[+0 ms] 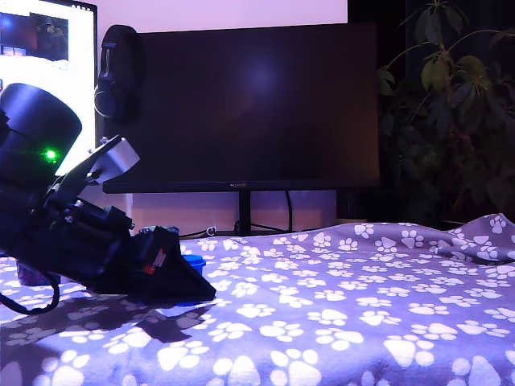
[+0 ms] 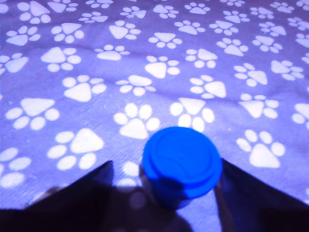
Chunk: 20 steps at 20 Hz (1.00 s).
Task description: Pick up the coffee capsules on the table and drop them inside the coffee cup
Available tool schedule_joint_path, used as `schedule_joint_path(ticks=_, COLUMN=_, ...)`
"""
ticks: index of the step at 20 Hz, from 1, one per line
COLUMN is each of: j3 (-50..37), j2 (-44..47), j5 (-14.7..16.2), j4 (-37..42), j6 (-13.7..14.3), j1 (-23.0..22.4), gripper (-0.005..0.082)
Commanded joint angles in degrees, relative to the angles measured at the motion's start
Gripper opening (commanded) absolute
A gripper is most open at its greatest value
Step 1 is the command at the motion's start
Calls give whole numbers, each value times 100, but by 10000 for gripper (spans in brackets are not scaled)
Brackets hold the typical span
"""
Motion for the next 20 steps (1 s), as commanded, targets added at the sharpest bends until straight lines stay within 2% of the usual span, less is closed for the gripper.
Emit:
schedule_joint_path(ticks=1, j3=7, j2=96, j5=2, j4=-20, j6=59, j1=-24, gripper=500)
schedule_joint_path(ticks=4, j3=7, j2=96, j5=4, j4=-28, j6=96, j1=-24, gripper=332)
schedule_joint_path(ticks=6, j3=7, j2=96, j5=2, j4=-28, j6=96, j1=-24, gripper=278)
schedule_joint_path(ticks=16, j3=7, j2=-160, j5=-20, j4=-173, j6=94, j1=-20, gripper=109)
schedule_joint_path(ticks=20, j3=7, j2=-754, j5=-22, j4=-662, j6=92, j1=-20, gripper=104)
